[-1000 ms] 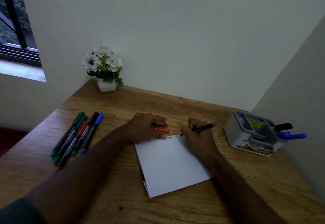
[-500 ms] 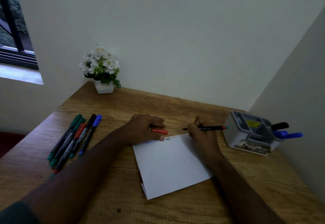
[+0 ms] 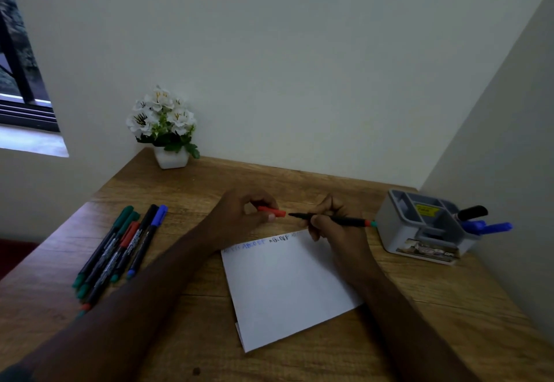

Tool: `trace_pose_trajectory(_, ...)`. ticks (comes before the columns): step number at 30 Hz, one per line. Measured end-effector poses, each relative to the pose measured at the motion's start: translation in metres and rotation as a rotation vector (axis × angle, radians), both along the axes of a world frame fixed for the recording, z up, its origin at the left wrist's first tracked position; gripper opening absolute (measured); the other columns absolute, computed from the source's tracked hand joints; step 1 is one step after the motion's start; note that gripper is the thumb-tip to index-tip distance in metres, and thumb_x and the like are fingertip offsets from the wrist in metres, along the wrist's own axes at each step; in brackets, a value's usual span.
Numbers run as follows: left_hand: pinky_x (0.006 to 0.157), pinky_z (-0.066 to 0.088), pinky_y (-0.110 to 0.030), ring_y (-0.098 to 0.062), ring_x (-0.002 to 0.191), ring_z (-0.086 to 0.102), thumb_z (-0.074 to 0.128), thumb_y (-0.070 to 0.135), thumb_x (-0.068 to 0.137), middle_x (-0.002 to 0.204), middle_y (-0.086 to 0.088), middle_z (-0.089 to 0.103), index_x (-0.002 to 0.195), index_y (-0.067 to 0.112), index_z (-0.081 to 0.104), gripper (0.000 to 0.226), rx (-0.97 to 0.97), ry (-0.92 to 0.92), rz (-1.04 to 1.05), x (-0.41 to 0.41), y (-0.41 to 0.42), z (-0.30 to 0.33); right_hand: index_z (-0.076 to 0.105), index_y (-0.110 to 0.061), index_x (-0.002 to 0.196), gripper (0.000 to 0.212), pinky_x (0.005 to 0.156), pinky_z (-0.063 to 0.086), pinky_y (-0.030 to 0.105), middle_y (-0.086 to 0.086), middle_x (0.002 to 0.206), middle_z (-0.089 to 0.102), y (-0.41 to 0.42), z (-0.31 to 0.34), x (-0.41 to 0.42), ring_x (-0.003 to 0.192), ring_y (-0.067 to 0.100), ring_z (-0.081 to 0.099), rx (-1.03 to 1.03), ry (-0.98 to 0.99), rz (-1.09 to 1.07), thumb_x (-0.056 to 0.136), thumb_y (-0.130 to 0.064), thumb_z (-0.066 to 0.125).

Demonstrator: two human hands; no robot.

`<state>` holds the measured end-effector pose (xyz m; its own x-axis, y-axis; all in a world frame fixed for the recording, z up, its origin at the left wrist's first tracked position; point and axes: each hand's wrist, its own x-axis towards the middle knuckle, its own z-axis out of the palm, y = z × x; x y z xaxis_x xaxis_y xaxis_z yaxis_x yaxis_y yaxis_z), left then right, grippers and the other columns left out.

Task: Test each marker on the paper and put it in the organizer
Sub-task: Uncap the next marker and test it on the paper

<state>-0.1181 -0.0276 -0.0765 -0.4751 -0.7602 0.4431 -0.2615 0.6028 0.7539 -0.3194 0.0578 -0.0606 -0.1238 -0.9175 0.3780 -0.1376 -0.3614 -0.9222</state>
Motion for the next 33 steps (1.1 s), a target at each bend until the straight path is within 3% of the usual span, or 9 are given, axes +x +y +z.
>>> trace_pose_trajectory(2,0.069,0.042,-0.009,-0.013,0.085,0.064,0.075,0.008,0.082,0.088,0.003,0.072,0.096,0.013,0.075,0.014,0.002,0.05,-0.016,-0.001,0.001,0.001,0.055,0.002,0.071,0.017,0.052,0.044,0.027,0.009,0.062,0.065,0.0,0.001,0.001,0.05,0.019,0.049,-0.016,-0.039,0.007,0.084,0.013,0.054)
trace_pose_trajectory(6,0.073,0.046,-0.017,-0.016,0.086,0.064,0.072,0.008,0.085,0.088,0.0,0.072,0.098,0.012,0.074,0.014,0.04,0.118,-0.073,-0.003,0.0,0.001,0.054,-0.001,0.068,0.012,0.05,0.039,0.029,0.019,0.062,0.063,-0.001,0.001,0.001,0.05,0.025,0.044,-0.027,-0.062,-0.02,0.08,-0.002,0.057)
trace_pose_trajectory(11,0.076,0.049,-0.029,-0.019,0.089,0.065,0.071,0.013,0.087,0.09,0.004,0.072,0.098,0.02,0.074,0.014,0.076,0.093,-0.11,-0.003,0.0,0.001,0.054,-0.008,0.067,0.016,0.051,0.04,0.03,0.015,0.063,0.064,0.0,0.0,0.001,0.051,0.025,0.045,-0.041,-0.044,-0.003,0.082,-0.004,0.057)
trace_pose_trajectory(16,0.073,0.048,-0.022,-0.017,0.086,0.065,0.071,0.014,0.085,0.088,0.004,0.073,0.096,0.021,0.075,0.013,0.078,0.104,-0.119,-0.002,0.003,0.004,0.058,-0.02,0.061,0.025,0.048,0.036,0.03,0.017,0.062,0.062,0.0,0.001,0.0,0.051,0.024,0.043,-0.049,-0.071,-0.008,0.082,-0.005,0.057)
trace_pose_trajectory(22,0.077,0.051,-0.032,-0.018,0.09,0.066,0.071,0.013,0.086,0.093,0.0,0.072,0.099,0.02,0.076,0.016,0.084,0.074,-0.143,-0.003,0.006,0.005,0.062,-0.016,0.066,0.017,0.054,0.039,0.034,0.016,0.064,0.062,0.0,-0.001,0.0,0.056,0.025,0.047,-0.039,0.03,0.013,0.081,-0.008,0.063)
trace_pose_trajectory(26,0.062,0.041,-0.008,0.005,0.065,0.06,0.071,0.004,0.085,0.08,0.003,0.07,0.097,0.008,0.076,0.013,0.08,0.08,-0.173,-0.006,0.013,0.014,0.059,-0.005,0.082,0.014,0.053,0.044,0.027,0.017,0.067,0.063,0.0,-0.002,0.002,0.056,0.023,0.054,0.019,0.032,0.068,0.086,-0.003,0.072)
trace_pose_trajectory(28,0.057,0.037,-0.004,0.008,0.057,0.055,0.071,0.001,0.083,0.075,0.003,0.067,0.094,0.003,0.076,0.011,0.076,0.082,-0.193,-0.007,0.017,0.018,0.057,-0.003,0.081,0.019,0.053,0.045,0.027,0.018,0.067,0.065,0.001,-0.002,0.003,0.056,0.02,0.056,0.025,0.016,0.065,0.085,-0.006,0.075)
trace_pose_trajectory(33,0.063,0.04,-0.008,0.0,0.07,0.061,0.075,0.004,0.08,0.077,-0.001,0.071,0.088,0.009,0.077,0.01,0.054,0.061,-0.15,-0.004,0.019,0.021,0.062,-0.008,0.072,0.023,0.069,0.05,0.042,0.01,0.068,0.063,0.001,0.002,0.0,0.067,0.022,0.06,0.032,0.089,0.061,0.079,-0.018,0.081)
